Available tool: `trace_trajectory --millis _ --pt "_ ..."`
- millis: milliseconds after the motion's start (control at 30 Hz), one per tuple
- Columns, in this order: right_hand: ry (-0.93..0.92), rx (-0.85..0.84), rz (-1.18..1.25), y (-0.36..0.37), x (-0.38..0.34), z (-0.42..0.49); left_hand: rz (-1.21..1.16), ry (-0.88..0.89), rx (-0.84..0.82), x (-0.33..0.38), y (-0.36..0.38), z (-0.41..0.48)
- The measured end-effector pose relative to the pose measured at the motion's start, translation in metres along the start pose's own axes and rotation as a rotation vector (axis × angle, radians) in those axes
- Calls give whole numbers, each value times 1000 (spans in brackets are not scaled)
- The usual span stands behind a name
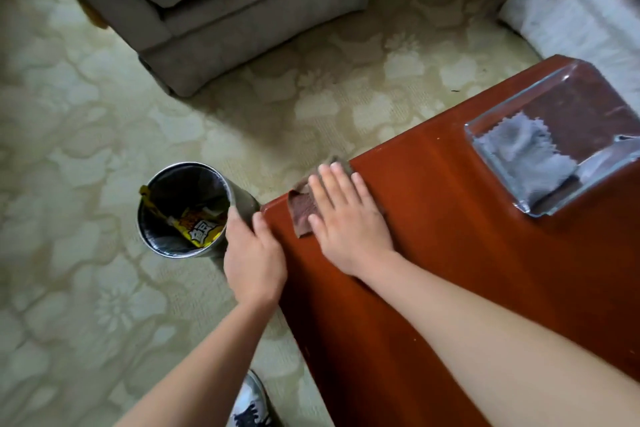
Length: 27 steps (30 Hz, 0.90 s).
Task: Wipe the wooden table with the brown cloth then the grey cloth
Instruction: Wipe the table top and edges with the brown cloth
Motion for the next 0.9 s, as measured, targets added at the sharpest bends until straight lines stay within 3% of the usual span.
trace_trajectory --millis 67,133,233,300,467,533,633,767,900 --pt "-61 0 26 7 -43 -8 -348 -227 -111 -25 -5 7" --pt "-137 -25 21 14 -83 -20 -721 -384 -119 -32 -9 6" --pt "-235 -86 -30 22 -114 -43 -791 -382 -84 -27 -15 6" --pt "-159 -74 -6 23 -105 -56 -733 -317 -119 -16 -21 11" --pt "62 -46 8 27 -52 -129 10 294 -141 18 -16 22" --pt "110 -48 9 30 -35 -176 186 458 -171 44 -3 11" --pt "176 -74 -58 45 -10 -259 308 483 -225 64 20 1" --pt "324 -122 -132 64 40 -354 395 485 -170 59 29 1" --pt "481 -196 -64 64 70 -378 413 510 -152 57 31 0"
Point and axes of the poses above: each hand's wrist, its own z-axis towards the middle knuckle, its own y-axis out of the palm, x = y × z, the point moved 4 cm from there along z, towards the middle knuckle, and after that the axes turned 15 degrees about y, right-handed, at the moved point
